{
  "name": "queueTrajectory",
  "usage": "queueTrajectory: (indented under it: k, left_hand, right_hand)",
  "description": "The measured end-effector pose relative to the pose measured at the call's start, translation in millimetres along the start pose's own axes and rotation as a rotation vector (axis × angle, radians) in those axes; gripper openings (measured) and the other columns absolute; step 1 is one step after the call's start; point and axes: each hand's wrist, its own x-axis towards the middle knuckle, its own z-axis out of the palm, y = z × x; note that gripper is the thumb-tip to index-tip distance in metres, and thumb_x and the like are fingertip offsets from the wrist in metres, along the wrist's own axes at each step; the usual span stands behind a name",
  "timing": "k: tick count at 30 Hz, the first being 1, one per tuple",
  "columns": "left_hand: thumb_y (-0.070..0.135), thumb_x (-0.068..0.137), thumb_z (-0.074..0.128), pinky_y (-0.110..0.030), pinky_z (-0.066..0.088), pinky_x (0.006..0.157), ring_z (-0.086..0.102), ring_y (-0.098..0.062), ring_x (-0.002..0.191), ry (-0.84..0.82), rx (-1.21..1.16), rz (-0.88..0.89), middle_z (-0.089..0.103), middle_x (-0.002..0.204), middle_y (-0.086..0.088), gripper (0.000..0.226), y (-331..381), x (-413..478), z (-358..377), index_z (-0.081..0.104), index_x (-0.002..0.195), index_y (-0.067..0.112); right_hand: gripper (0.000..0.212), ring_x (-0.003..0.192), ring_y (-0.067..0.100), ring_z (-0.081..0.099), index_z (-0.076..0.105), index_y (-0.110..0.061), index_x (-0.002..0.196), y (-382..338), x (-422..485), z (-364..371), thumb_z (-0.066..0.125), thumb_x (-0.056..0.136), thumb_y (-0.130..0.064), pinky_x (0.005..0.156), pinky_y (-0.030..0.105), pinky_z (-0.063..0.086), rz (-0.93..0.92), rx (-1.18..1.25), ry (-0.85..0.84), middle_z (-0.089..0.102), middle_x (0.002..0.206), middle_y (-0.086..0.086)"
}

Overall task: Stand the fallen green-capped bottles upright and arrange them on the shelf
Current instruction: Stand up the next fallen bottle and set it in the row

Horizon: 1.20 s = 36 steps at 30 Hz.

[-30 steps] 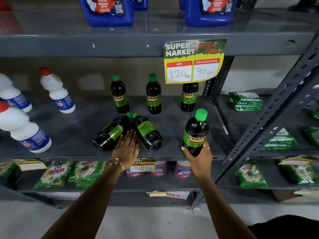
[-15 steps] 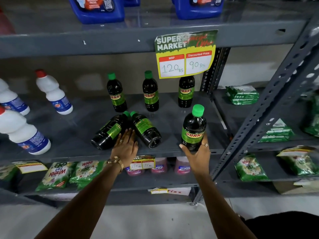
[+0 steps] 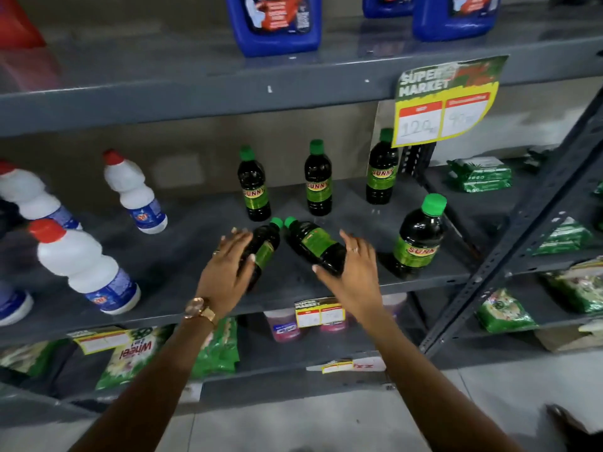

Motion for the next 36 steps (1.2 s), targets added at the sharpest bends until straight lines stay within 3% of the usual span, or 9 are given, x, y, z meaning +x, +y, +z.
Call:
queueTrajectory:
  k: [3,5,8,13,19,24,27,32,36]
  left_hand:
    - [0.008,0.094,0.045,-0.037,0.029,0.114,0.041,-0.031,0.134,0.013,-0.081,-0.171,0.046,0.143,-0.017,0.041,-51,0,-16,0.043,0.135,0.008]
    - [0.002,0.093,0.047,-0.040,0.030,0.111,0.043,-0.036,0.132,-0.059,-0.102,-0.265,0.046,0.141,-0.023,0.042,-77,1,-15,0.043,0.135,0.004]
    - [0.003,0.092,0.049,-0.045,0.034,0.108,0.045,-0.043,0.126,-0.150,-0.071,-0.274,0.048,0.136,-0.028,0.038,-96,2,-3,0.047,0.129,-0.001]
    - [0.004,0.093,0.044,-0.045,0.020,0.117,0.026,-0.040,0.141,-0.180,-0.024,-0.252,0.034,0.148,-0.025,0.040,-101,-2,15,0.043,0.134,0.001]
    - [0.009,0.095,0.040,-0.039,0.011,0.121,0.017,-0.032,0.145,-0.188,0.033,-0.204,0.026,0.153,-0.020,0.046,-102,5,19,0.033,0.140,0.003]
    - [0.014,0.097,0.037,-0.038,0.010,0.121,0.016,-0.030,0.146,-0.192,0.040,-0.206,0.024,0.155,-0.018,0.046,-101,2,19,0.031,0.142,0.005]
    - [0.018,0.098,0.036,-0.036,0.007,0.121,0.014,-0.028,0.146,-0.203,0.030,-0.207,0.023,0.156,-0.016,0.046,-102,7,16,0.029,0.143,0.006]
    - [0.022,0.098,0.040,-0.038,0.008,0.122,0.016,-0.028,0.146,-0.202,0.033,-0.180,0.025,0.155,-0.016,0.046,-107,6,14,0.032,0.142,0.008]
    - [0.021,0.097,0.042,-0.040,0.010,0.122,0.018,-0.029,0.145,-0.194,0.026,-0.156,0.027,0.154,-0.017,0.046,-110,6,15,0.033,0.141,0.009]
  right_hand:
    - [0.100,0.145,0.031,0.017,0.029,-0.005,0.145,-23,52,17,0.074,0.071,-0.056,0.114,0.040,0.020,0.161,-0.217,-0.316,0.031,0.153,0.018]
    - [0.093,0.134,0.033,0.038,0.039,-0.007,0.136,-28,72,27,0.078,0.067,-0.054,0.104,0.041,0.037,0.239,-0.293,-0.446,0.043,0.143,0.015]
    - [0.067,0.097,0.025,0.058,0.051,-0.012,0.106,-22,82,34,0.083,0.060,-0.048,0.074,0.033,0.046,0.303,-0.257,-0.449,0.059,0.112,0.007]
    - [0.053,0.066,0.012,0.052,0.044,-0.020,0.071,-4,75,35,0.083,0.050,-0.050,0.048,0.024,0.034,0.380,-0.139,-0.355,0.054,0.078,-0.004]
    - [0.066,0.088,0.023,0.062,0.050,-0.013,0.101,-2,82,49,0.087,0.057,-0.045,0.070,0.026,0.046,0.386,0.187,0.046,0.063,0.092,0.002]
    - [0.086,0.083,0.000,0.055,0.032,-0.025,0.109,-11,77,74,0.094,0.050,-0.030,0.066,0.000,0.039,0.263,0.494,0.268,0.054,0.093,-0.020]
    - [0.089,0.086,-0.013,0.053,0.032,-0.025,0.113,-12,80,81,0.094,0.049,-0.031,0.066,-0.004,0.037,0.250,0.558,0.318,0.053,0.097,-0.024]
    - [0.080,0.088,-0.018,0.056,0.038,-0.013,0.128,-2,79,90,0.086,0.064,-0.012,0.075,0.007,0.047,0.228,0.538,0.260,0.056,0.101,-0.018]
    - [0.066,0.096,0.009,0.060,0.050,-0.012,0.124,6,71,91,0.083,0.066,-0.012,0.084,0.020,0.050,0.237,0.449,0.263,0.059,0.103,-0.006]
